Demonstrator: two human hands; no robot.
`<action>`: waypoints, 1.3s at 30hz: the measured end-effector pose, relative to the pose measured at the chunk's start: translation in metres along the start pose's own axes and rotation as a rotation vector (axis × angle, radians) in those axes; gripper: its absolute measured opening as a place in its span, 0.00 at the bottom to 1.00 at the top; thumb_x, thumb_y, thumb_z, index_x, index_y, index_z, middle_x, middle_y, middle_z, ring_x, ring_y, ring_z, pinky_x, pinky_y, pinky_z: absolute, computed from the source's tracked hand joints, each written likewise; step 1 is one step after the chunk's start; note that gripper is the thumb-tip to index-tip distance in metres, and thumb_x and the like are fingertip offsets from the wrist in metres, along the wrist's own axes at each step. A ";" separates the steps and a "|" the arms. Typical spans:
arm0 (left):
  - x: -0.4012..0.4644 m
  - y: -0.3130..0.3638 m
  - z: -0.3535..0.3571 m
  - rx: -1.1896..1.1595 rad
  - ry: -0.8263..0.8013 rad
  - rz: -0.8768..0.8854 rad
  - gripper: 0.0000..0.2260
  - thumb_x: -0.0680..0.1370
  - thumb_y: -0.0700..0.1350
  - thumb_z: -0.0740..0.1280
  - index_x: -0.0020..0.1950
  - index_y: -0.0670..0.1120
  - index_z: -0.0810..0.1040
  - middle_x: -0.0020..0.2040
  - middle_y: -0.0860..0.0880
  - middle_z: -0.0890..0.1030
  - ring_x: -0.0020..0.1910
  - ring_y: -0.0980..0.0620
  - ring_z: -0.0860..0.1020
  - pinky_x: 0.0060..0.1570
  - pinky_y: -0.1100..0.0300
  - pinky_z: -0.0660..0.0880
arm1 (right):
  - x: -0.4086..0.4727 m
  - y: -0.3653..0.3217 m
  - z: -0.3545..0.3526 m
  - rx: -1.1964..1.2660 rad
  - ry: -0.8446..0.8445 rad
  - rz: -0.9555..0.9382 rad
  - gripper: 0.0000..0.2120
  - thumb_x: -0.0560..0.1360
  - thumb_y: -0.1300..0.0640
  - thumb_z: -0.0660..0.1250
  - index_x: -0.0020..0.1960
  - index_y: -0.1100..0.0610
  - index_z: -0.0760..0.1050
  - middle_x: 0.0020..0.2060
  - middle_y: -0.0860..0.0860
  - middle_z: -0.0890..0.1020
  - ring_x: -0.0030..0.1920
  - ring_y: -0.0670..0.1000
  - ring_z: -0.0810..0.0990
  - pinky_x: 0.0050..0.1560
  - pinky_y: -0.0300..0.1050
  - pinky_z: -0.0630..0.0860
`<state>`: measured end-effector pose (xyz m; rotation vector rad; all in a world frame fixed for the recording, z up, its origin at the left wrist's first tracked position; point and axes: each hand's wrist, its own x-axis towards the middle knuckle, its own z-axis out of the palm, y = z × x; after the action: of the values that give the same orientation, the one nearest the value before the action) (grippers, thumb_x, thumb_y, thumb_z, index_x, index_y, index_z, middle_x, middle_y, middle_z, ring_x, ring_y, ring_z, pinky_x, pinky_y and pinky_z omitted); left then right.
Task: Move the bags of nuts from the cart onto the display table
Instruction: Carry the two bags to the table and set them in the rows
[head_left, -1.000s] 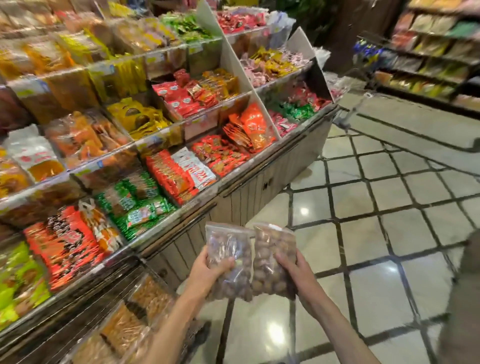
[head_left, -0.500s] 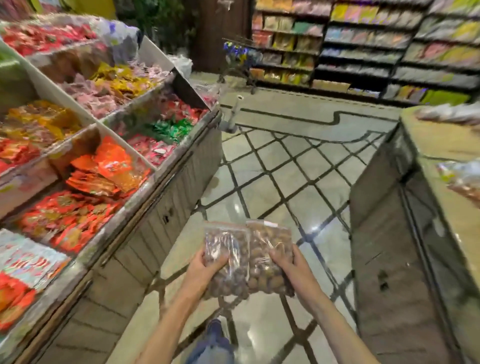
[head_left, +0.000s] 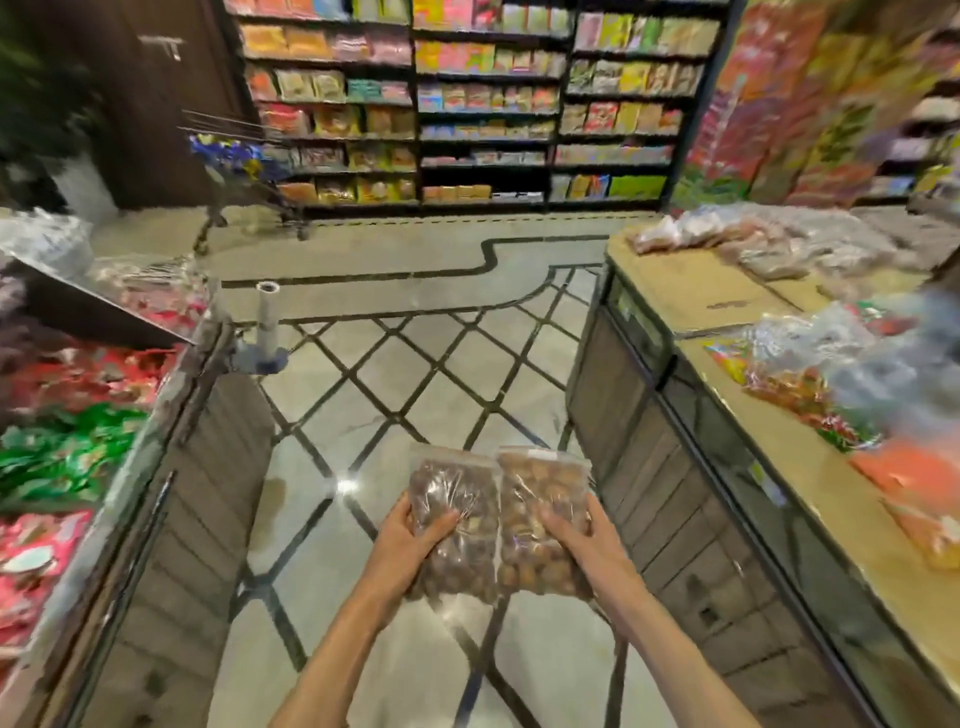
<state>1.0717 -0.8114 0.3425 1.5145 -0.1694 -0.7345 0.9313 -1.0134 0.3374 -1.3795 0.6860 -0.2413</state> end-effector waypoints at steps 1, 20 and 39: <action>0.022 0.011 0.002 0.004 -0.028 -0.009 0.22 0.73 0.53 0.78 0.64 0.63 0.75 0.58 0.49 0.86 0.50 0.47 0.88 0.50 0.46 0.86 | 0.016 -0.007 0.000 0.009 0.028 -0.003 0.21 0.77 0.47 0.76 0.67 0.47 0.76 0.57 0.49 0.88 0.52 0.49 0.89 0.44 0.41 0.85; 0.482 0.156 0.103 0.160 -0.283 0.000 0.22 0.77 0.51 0.76 0.70 0.56 0.76 0.60 0.51 0.86 0.54 0.55 0.87 0.50 0.58 0.85 | 0.426 -0.119 -0.077 0.089 0.254 0.009 0.28 0.73 0.45 0.78 0.69 0.48 0.74 0.57 0.51 0.87 0.52 0.49 0.89 0.49 0.46 0.86; 0.894 0.270 0.260 0.272 -0.753 -0.070 0.22 0.78 0.49 0.77 0.70 0.49 0.76 0.58 0.45 0.87 0.56 0.44 0.87 0.61 0.41 0.82 | 0.736 -0.218 -0.163 0.219 0.703 0.013 0.38 0.63 0.28 0.79 0.69 0.39 0.75 0.62 0.43 0.86 0.61 0.51 0.86 0.66 0.63 0.80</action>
<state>1.7173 -1.5347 0.3186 1.4330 -0.8093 -1.3584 1.4650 -1.5875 0.3148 -1.0671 1.2052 -0.7886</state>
